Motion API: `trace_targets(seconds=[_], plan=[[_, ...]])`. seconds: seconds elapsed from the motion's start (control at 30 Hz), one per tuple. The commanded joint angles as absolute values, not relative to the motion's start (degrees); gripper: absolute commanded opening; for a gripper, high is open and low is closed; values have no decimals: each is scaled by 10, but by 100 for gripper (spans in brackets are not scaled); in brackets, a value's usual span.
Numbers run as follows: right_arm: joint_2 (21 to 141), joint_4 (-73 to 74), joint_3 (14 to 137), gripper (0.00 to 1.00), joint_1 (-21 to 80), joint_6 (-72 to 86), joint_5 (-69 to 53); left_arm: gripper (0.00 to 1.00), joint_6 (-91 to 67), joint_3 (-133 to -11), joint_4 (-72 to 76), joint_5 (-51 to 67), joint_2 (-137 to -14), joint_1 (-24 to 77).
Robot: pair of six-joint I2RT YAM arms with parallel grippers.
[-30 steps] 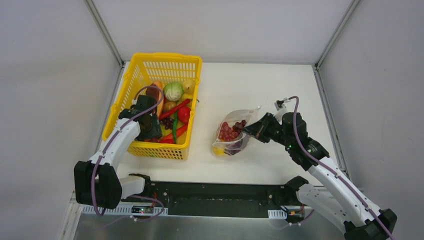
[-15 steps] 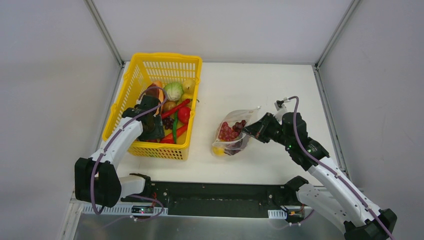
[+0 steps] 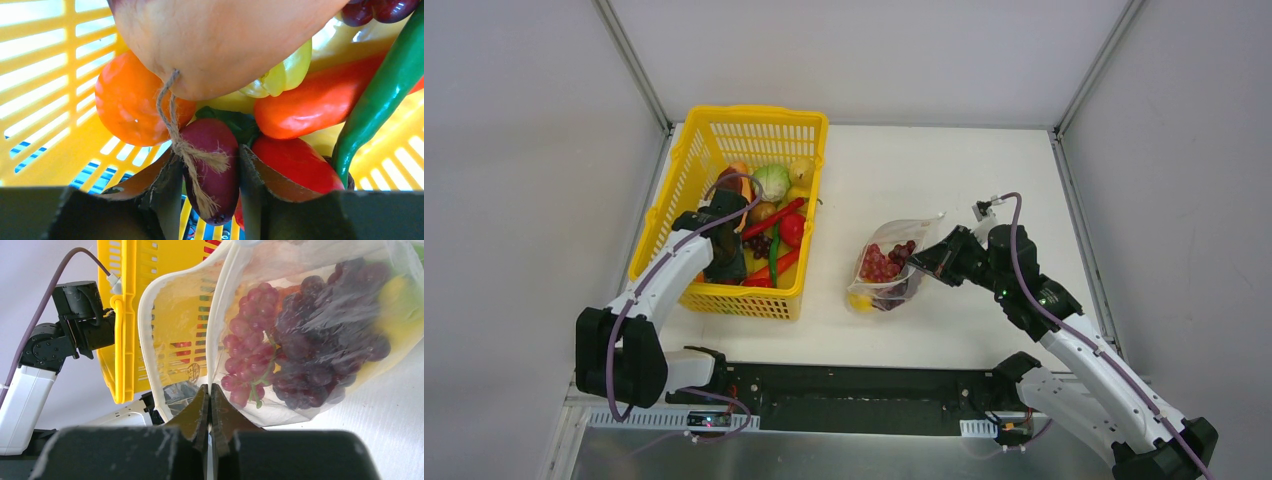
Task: Place the food in the zip-top bag and seal the zipper
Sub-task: Pick up the fake vegetable from the bin.
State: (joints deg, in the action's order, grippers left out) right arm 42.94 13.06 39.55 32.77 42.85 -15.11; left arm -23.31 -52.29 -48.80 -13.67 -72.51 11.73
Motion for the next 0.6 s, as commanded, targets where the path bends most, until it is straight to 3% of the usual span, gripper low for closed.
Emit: trace_targets(seconds=[0.0, 0.2, 0.57], plan=[[424, 103, 401, 0, 328, 435, -161, 31, -231, -546, -525, -160, -717, 126], [424, 103, 400, 0, 329, 435, -160, 0, -235, -556, -531, -164, -685, 128], [424, 102, 405, 0, 328, 437, -161, 0, -244, -635, -550, -159, -554, 176]])
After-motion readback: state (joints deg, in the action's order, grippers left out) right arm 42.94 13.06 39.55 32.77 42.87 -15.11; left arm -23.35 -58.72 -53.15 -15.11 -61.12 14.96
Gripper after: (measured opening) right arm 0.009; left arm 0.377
